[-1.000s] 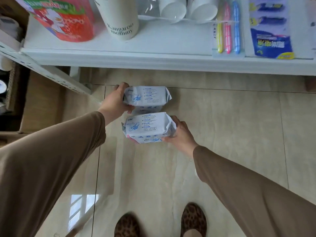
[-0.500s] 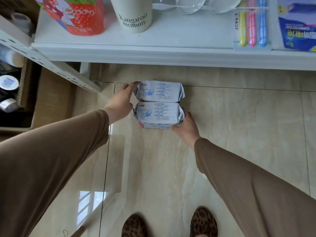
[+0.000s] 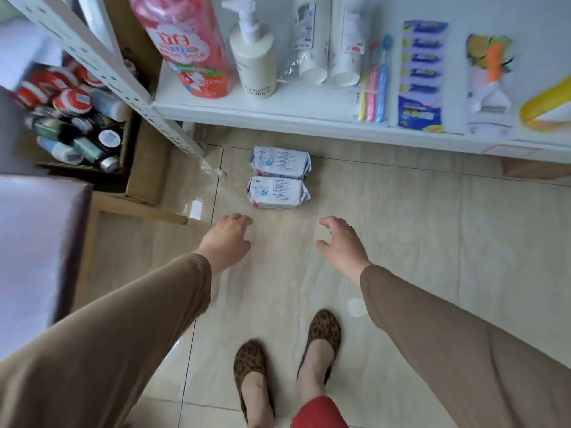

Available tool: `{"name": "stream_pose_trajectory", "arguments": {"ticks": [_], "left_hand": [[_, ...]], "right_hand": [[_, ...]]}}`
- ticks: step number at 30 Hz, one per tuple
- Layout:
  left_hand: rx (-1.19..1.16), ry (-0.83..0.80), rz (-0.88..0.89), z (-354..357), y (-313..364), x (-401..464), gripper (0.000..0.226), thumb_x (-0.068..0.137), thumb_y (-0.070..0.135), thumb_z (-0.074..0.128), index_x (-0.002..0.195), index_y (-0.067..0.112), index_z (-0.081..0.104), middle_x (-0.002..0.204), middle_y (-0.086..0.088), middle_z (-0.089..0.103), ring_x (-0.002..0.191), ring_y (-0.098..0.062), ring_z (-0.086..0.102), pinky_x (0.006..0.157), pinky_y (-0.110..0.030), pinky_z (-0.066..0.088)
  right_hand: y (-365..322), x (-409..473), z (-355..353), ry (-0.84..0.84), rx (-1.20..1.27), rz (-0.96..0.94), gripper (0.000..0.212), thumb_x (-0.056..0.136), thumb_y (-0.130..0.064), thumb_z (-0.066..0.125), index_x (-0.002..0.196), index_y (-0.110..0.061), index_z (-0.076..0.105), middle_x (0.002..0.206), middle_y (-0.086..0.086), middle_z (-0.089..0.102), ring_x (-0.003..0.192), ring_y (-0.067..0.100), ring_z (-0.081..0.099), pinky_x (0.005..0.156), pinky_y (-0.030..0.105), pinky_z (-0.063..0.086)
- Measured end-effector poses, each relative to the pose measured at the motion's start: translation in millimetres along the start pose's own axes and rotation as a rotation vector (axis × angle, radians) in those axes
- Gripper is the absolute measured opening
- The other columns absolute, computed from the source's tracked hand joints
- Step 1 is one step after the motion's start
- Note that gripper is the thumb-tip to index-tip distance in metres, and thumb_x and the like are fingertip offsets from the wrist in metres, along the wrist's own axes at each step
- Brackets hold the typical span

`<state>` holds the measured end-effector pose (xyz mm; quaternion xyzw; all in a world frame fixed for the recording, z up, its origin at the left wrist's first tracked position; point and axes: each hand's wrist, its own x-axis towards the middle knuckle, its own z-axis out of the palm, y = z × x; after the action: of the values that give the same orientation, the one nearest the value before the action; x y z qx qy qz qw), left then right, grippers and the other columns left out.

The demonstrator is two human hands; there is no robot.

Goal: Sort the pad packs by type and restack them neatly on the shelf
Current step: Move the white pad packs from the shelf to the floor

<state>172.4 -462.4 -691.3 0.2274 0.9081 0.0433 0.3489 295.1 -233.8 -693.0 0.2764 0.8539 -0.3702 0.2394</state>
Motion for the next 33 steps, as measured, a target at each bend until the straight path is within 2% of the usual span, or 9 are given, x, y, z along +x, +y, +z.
{"name": "stream_pose_trajectory", "arguments": {"ticks": [5, 9, 19, 26, 33], "left_hand": [[0.018, 0.045, 0.063, -63.9, 60.0, -90.8, 0.05, 0.09, 0.024, 0.058, 0.139, 0.019, 0.048, 0.137, -0.003, 0.05, 0.126, -0.024, 0.045, 0.1, -0.038, 0.043], [-0.003, 0.131, 0.102, -138.6, 106.0, -162.0, 0.048, 0.089, 0.028, 0.06, 0.136, 0.02, 0.05, 0.134, -0.002, 0.052, 0.123, -0.024, 0.046, 0.096, -0.041, 0.047], [-0.034, 0.359, 0.288, -327.5, 226.8, -321.4, 0.05, 0.086, 0.03, 0.068, 0.132, 0.019, 0.054, 0.129, -0.005, 0.056, 0.12, -0.026, 0.05, 0.096, -0.039, 0.044], [-0.027, 0.473, 0.424, -405.5, 323.2, -344.0, 0.049, 0.087, 0.034, 0.066, 0.133, 0.022, 0.052, 0.133, -0.001, 0.055, 0.12, -0.024, 0.052, 0.094, -0.035, 0.041], [-0.079, 0.508, 0.435, -472.4, 420.0, -306.4, 0.051, 0.089, 0.035, 0.065, 0.136, 0.021, 0.05, 0.135, -0.002, 0.052, 0.124, -0.021, 0.048, 0.101, -0.036, 0.039]], "right_hand": [[-40.2, -97.3, -82.9, 0.023, -0.172, -0.116, 0.044, 0.093, -0.022, 0.058, 0.136, -0.021, 0.049, 0.137, 0.002, 0.05, 0.127, 0.024, 0.044, 0.096, 0.033, 0.039], [-79.8, -176.6, -157.3, 0.055, -0.29, -0.171, 0.046, 0.092, -0.024, 0.057, 0.137, -0.019, 0.049, 0.139, 0.005, 0.05, 0.126, 0.028, 0.045, 0.099, 0.036, 0.043], [-149.7, -365.2, -332.3, 0.31, -0.223, -0.238, 0.045, 0.091, -0.029, 0.064, 0.133, -0.02, 0.053, 0.139, 0.003, 0.051, 0.129, 0.026, 0.045, 0.104, 0.038, 0.041], [-149.7, -399.7, -450.7, 0.495, -0.2, -0.317, 0.041, 0.092, -0.03, 0.062, 0.131, -0.021, 0.053, 0.131, 0.002, 0.054, 0.12, 0.026, 0.047, 0.093, 0.035, 0.04], [-131.8, -372.8, -579.0, 0.538, -0.202, -0.376, 0.044, 0.092, -0.031, 0.061, 0.134, -0.02, 0.052, 0.137, 0.0, 0.052, 0.126, 0.021, 0.044, 0.099, 0.038, 0.043]]}}
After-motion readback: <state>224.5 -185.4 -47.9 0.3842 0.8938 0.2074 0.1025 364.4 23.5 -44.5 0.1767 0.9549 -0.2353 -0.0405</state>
